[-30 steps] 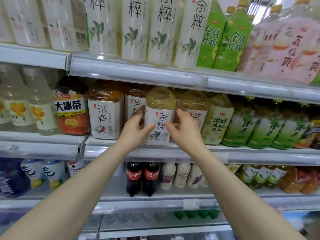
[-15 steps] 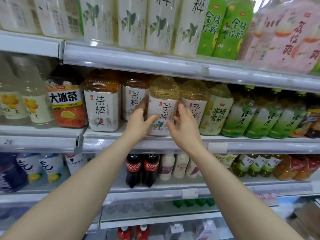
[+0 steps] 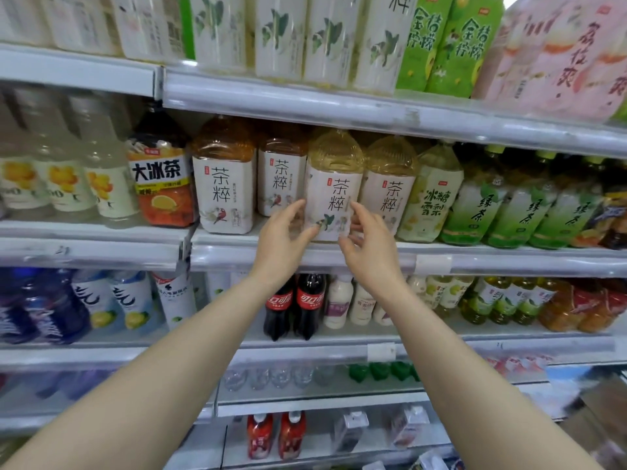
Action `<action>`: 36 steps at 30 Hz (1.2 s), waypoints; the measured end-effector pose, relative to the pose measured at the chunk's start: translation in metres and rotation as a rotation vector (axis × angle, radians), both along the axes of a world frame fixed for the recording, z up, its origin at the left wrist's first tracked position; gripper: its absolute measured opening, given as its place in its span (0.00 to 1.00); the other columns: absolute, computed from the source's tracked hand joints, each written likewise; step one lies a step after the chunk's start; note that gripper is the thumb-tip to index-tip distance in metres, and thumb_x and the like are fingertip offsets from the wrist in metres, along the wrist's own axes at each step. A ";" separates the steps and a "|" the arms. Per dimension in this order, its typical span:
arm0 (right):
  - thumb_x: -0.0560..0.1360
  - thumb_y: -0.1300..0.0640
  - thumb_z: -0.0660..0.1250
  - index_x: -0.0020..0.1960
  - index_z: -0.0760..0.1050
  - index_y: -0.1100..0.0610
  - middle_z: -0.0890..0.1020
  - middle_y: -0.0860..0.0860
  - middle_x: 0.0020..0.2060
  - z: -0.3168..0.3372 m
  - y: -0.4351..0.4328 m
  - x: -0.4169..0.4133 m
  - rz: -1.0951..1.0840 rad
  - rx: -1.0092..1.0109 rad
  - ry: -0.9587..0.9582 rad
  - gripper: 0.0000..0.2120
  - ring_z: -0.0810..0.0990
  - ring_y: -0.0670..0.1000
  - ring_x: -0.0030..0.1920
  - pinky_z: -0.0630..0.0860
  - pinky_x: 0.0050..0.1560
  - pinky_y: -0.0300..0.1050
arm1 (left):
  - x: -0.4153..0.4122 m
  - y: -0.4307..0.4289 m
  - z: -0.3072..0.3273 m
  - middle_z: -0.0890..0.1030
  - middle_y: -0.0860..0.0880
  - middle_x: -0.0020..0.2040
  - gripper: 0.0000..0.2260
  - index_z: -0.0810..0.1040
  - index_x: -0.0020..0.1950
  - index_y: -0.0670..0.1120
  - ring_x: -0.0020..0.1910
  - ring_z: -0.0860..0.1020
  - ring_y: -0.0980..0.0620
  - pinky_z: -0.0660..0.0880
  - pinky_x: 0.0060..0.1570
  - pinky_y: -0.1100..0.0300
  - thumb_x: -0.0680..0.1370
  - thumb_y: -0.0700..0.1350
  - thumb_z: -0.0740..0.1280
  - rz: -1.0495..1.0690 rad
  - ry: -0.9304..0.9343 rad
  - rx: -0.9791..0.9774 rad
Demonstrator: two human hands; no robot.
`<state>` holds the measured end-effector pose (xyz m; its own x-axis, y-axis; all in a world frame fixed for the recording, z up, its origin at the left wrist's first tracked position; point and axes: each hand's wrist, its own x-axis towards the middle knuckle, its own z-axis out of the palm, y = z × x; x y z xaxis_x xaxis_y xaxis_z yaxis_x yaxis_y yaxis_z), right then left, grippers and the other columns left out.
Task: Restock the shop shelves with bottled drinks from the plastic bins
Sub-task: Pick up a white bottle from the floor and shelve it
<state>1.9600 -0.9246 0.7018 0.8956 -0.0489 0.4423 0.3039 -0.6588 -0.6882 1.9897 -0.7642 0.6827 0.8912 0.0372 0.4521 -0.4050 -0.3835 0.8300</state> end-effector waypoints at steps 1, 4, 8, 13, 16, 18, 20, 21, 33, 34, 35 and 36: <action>0.80 0.61 0.66 0.79 0.63 0.51 0.73 0.50 0.65 -0.004 0.002 -0.005 -0.003 0.001 0.003 0.29 0.75 0.44 0.57 0.75 0.66 0.46 | -0.007 0.002 -0.002 0.77 0.50 0.65 0.23 0.72 0.72 0.49 0.59 0.78 0.56 0.75 0.63 0.57 0.77 0.46 0.71 -0.014 -0.013 -0.009; 0.79 0.62 0.66 0.77 0.66 0.50 0.74 0.49 0.64 -0.019 0.009 -0.021 -0.009 0.018 0.017 0.28 0.74 0.46 0.61 0.76 0.65 0.47 | -0.031 0.008 -0.012 0.78 0.51 0.62 0.20 0.75 0.69 0.52 0.59 0.77 0.59 0.75 0.61 0.62 0.77 0.45 0.71 -0.051 -0.009 -0.024; 0.79 0.63 0.67 0.75 0.69 0.54 0.75 0.52 0.65 -0.046 0.017 -0.041 -0.006 0.005 0.037 0.25 0.76 0.48 0.63 0.74 0.66 0.46 | -0.056 0.022 -0.041 0.80 0.50 0.60 0.19 0.76 0.67 0.50 0.58 0.78 0.57 0.75 0.61 0.61 0.77 0.43 0.71 -0.066 0.044 0.015; 0.79 0.63 0.67 0.74 0.71 0.55 0.76 0.52 0.65 -0.097 0.025 -0.065 0.022 0.002 0.118 0.24 0.76 0.46 0.60 0.70 0.55 0.24 | -0.090 0.036 -0.087 0.81 0.49 0.57 0.17 0.78 0.66 0.47 0.55 0.79 0.55 0.74 0.58 0.67 0.77 0.41 0.71 -0.049 0.170 0.012; 0.78 0.65 0.67 0.73 0.72 0.56 0.77 0.54 0.63 -0.128 0.028 -0.078 0.057 -0.010 0.167 0.24 0.77 0.48 0.59 0.75 0.58 0.34 | -0.107 0.043 -0.119 0.81 0.49 0.57 0.17 0.78 0.66 0.46 0.55 0.79 0.55 0.72 0.55 0.73 0.77 0.40 0.70 -0.052 0.255 -0.015; 0.78 0.65 0.67 0.72 0.72 0.56 0.77 0.54 0.62 -0.152 0.030 -0.087 0.074 -0.004 0.212 0.23 0.77 0.49 0.59 0.77 0.60 0.43 | -0.116 0.048 -0.144 0.82 0.50 0.56 0.16 0.78 0.66 0.49 0.54 0.80 0.56 0.74 0.57 0.66 0.77 0.43 0.71 -0.038 0.310 -0.015; 0.78 0.65 0.67 0.71 0.73 0.56 0.77 0.54 0.61 -0.176 0.033 -0.094 0.083 0.006 0.279 0.22 0.76 0.48 0.59 0.75 0.60 0.40 | -0.125 0.052 -0.169 0.82 0.52 0.56 0.15 0.78 0.65 0.50 0.53 0.80 0.58 0.74 0.57 0.65 0.78 0.44 0.70 -0.017 0.389 -0.032; 0.78 0.65 0.67 0.71 0.73 0.56 0.77 0.54 0.60 -0.187 0.034 -0.098 0.088 -0.005 0.304 0.22 0.76 0.48 0.58 0.74 0.60 0.38 | -0.130 0.054 -0.180 0.82 0.52 0.55 0.15 0.78 0.65 0.49 0.52 0.79 0.59 0.74 0.56 0.67 0.78 0.43 0.70 -0.008 0.423 -0.042; 0.76 0.67 0.69 0.69 0.76 0.57 0.79 0.52 0.58 -0.335 0.044 -0.128 0.247 -0.044 0.581 0.22 0.79 0.47 0.55 0.75 0.59 0.37 | -0.182 0.080 -0.321 0.82 0.51 0.52 0.15 0.79 0.63 0.45 0.45 0.78 0.67 0.72 0.49 0.74 0.78 0.35 0.68 0.156 0.701 -0.087; 0.76 0.68 0.69 0.69 0.76 0.58 0.78 0.51 0.57 -0.347 0.045 -0.131 0.248 -0.033 0.606 0.21 0.78 0.44 0.54 0.75 0.58 0.33 | -0.187 0.082 -0.334 0.82 0.50 0.52 0.15 0.79 0.63 0.45 0.46 0.78 0.64 0.74 0.52 0.70 0.78 0.35 0.68 0.166 0.740 -0.098; 0.76 0.68 0.69 0.69 0.76 0.58 0.78 0.50 0.56 -0.358 0.045 -0.133 0.252 -0.028 0.629 0.21 0.78 0.43 0.54 0.74 0.56 0.29 | -0.193 0.083 -0.346 0.82 0.48 0.52 0.15 0.79 0.64 0.44 0.47 0.79 0.61 0.75 0.53 0.67 0.78 0.35 0.67 0.177 0.769 -0.104; 0.77 0.68 0.68 0.69 0.76 0.59 0.78 0.50 0.55 -0.371 0.047 -0.136 0.254 -0.023 0.657 0.21 0.78 0.45 0.54 0.74 0.55 0.27 | -0.198 0.083 -0.358 0.83 0.47 0.53 0.15 0.78 0.64 0.43 0.46 0.79 0.62 0.75 0.53 0.67 0.78 0.34 0.67 0.188 0.786 -0.103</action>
